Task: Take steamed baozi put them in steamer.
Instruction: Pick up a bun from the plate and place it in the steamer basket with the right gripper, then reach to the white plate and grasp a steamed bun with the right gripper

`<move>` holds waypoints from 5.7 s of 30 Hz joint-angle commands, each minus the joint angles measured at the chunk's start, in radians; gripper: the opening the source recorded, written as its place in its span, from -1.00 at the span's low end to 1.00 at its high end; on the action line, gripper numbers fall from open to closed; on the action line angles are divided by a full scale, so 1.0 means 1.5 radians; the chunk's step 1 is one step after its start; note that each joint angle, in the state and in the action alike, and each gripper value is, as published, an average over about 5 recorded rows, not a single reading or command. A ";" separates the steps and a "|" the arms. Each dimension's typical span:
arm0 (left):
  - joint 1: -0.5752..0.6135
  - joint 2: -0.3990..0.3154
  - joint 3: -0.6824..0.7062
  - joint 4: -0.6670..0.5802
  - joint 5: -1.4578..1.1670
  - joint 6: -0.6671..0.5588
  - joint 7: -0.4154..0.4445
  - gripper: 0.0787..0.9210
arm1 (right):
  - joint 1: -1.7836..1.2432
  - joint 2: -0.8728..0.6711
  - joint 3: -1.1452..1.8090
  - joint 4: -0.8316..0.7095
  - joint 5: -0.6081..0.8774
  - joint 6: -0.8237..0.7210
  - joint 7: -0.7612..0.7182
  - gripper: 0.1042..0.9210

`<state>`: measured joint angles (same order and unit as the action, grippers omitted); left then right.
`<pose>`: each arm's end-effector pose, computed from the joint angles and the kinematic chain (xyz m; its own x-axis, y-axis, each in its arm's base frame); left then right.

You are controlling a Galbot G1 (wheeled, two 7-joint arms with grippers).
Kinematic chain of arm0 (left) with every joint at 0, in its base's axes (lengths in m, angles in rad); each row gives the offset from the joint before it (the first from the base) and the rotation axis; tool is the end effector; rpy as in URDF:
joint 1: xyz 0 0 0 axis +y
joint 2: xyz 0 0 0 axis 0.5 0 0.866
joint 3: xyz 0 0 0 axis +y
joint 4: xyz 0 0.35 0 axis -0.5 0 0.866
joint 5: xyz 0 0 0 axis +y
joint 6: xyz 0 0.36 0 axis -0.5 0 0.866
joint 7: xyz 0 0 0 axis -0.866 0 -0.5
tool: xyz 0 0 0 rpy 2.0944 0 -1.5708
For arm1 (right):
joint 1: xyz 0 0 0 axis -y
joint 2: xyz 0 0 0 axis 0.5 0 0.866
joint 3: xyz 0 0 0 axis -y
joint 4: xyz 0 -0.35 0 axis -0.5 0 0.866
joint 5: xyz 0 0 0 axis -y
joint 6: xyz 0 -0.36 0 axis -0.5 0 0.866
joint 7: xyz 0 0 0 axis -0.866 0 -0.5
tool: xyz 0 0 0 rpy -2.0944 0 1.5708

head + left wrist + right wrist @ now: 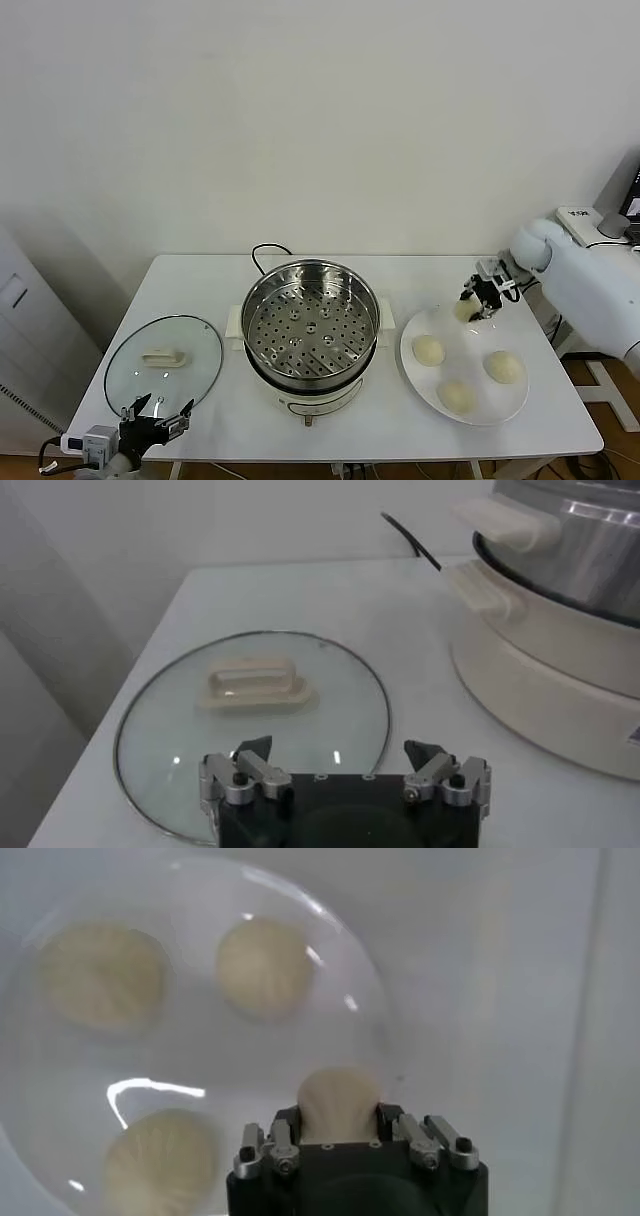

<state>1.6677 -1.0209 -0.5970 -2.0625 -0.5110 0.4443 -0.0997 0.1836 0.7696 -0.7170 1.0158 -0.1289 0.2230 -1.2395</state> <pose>0.1753 0.1139 -0.2990 -0.8225 0.0694 0.5646 0.1097 0.9932 0.0377 0.5831 -0.1862 -0.1010 -0.2288 -0.2230 0.9476 -0.8933 -0.3388 -0.2954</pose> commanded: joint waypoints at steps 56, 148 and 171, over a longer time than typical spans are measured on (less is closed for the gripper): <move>-0.006 0.001 0.014 0.019 0.000 0.002 -0.001 0.77 | 0.004 0.379 -0.014 0.015 -0.271 0.433 -0.032 -0.07; 0.006 -0.012 0.003 0.016 -0.003 -0.001 -0.001 0.77 | -0.027 0.038 -0.257 -0.019 0.217 -0.157 0.095 0.76; 0.011 -0.015 0.001 0.020 0.004 0.000 -0.002 0.77 | -0.030 0.040 -0.238 -0.011 0.202 -0.165 0.085 -0.02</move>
<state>1.6842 -1.0422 -0.5950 -2.0329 -0.5068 0.4433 -0.1017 0.1346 0.8304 -1.0786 0.9922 0.1808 -0.0225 -1.1074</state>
